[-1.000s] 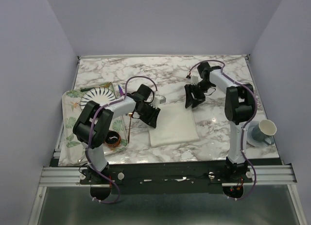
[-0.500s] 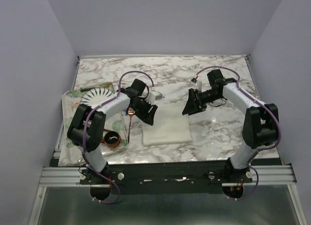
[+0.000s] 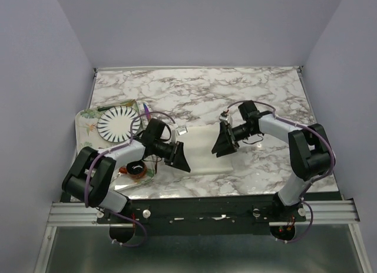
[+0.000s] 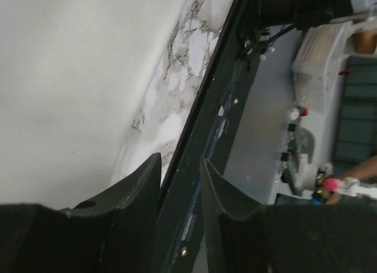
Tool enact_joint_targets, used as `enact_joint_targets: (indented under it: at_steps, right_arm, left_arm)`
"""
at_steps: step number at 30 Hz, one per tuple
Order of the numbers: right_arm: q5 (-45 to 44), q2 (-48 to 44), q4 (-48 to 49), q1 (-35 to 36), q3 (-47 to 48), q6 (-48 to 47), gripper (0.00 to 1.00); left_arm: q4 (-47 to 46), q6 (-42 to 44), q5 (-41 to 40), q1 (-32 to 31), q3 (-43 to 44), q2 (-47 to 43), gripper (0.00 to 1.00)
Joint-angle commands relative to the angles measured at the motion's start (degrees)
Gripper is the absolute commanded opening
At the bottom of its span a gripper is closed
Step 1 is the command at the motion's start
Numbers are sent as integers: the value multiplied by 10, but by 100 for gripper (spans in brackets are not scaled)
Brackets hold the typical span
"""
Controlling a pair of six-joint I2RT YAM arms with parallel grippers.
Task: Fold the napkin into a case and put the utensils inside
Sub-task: Smooth out the lower triangle-folded napkin at the center of the board.
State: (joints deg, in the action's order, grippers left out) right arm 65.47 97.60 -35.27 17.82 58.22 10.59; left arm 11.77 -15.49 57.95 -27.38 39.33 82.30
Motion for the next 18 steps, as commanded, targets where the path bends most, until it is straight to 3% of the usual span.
enact_joint_targets:
  at_steps: [1,4,6,12,16,18]
  right_arm:
    - [38,52,29,8,-24,22,66]
    - [22,66,30,9,-52,11,52]
    - [-2,78,27,8,-71,3,47]
    - [-81,156,-37,7,-39,-61,39]
    - [-119,145,-64,7,-41,-80,38]
    - [-99,96,-67,7,-43,-93,38]
  left_arm:
    - [-181,-164,71,0,-50,43,40]
    - [-185,-155,76,-1,-66,87,38]
    - [-119,-98,55,3,-46,135,37]
    - [6,-14,20,23,19,243,34]
    - [39,15,17,29,25,241,33]
    - [63,51,36,29,29,210,35]
